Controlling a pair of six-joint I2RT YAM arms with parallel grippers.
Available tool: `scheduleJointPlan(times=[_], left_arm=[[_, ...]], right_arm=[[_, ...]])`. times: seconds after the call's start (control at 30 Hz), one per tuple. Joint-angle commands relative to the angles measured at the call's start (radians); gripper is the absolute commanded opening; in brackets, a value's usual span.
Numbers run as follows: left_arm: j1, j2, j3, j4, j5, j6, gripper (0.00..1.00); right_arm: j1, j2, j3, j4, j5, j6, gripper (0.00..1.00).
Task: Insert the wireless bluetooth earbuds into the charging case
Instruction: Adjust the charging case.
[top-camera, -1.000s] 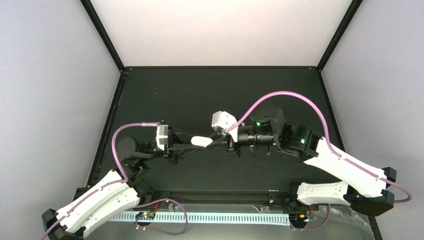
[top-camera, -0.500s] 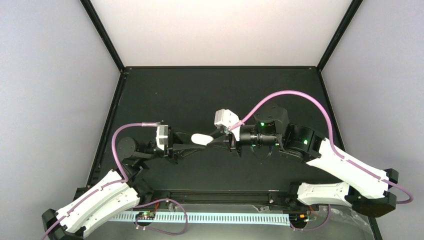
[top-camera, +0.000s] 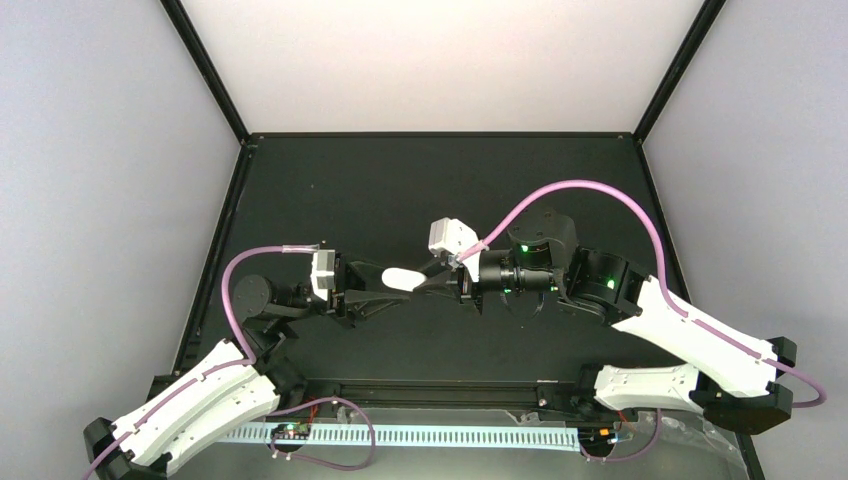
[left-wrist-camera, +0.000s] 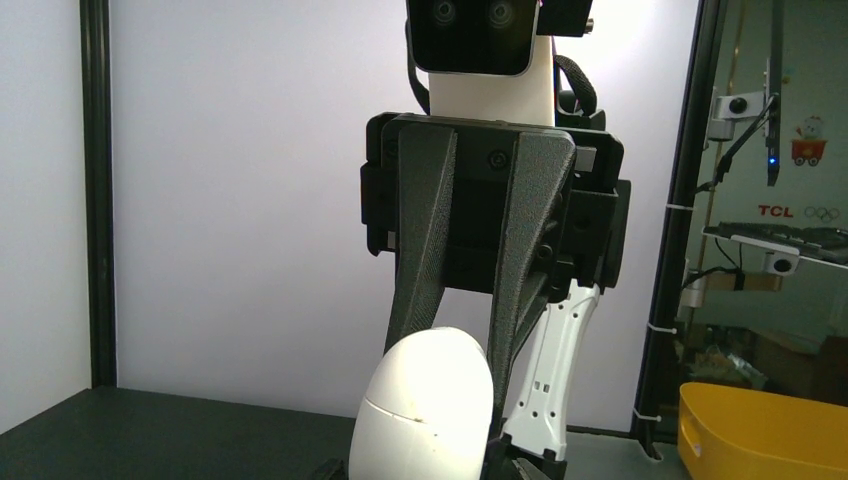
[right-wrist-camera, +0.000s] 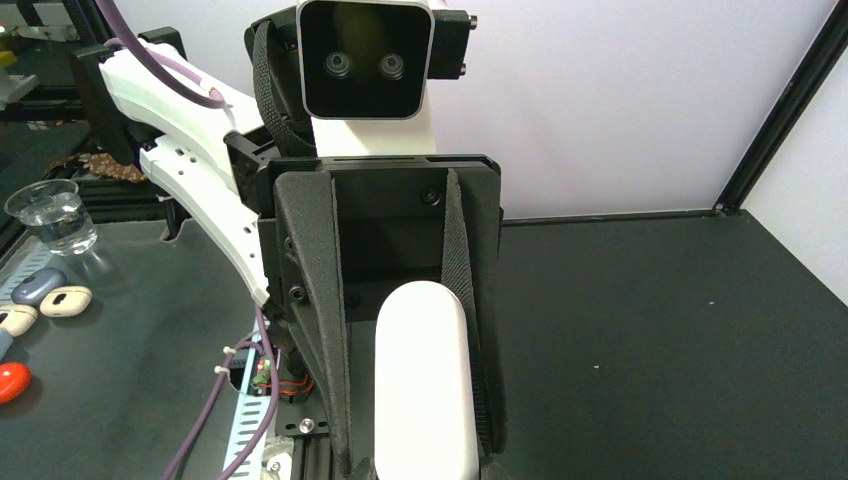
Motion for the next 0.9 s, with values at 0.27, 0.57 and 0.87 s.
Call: scheduleJointPlan(times=[0.27,0.57,0.87], left_arm=[[-0.006,0.002,0.046,0.042,0.009,-0.006,0.43],[-0.007,0.018,0.054,0.05,0.025,-0.009,0.29],[-0.007,0.024,0.051,0.05,0.034,-0.01,0.25]], right_arm=[[-0.001,0.004,-0.013,0.02,-0.028,0.004,0.01],[-0.001,0.0,-0.014,0.023,-0.025,0.003,0.01],[0.0,-0.002,-0.014,0.026,-0.025,0.003,0.01]])
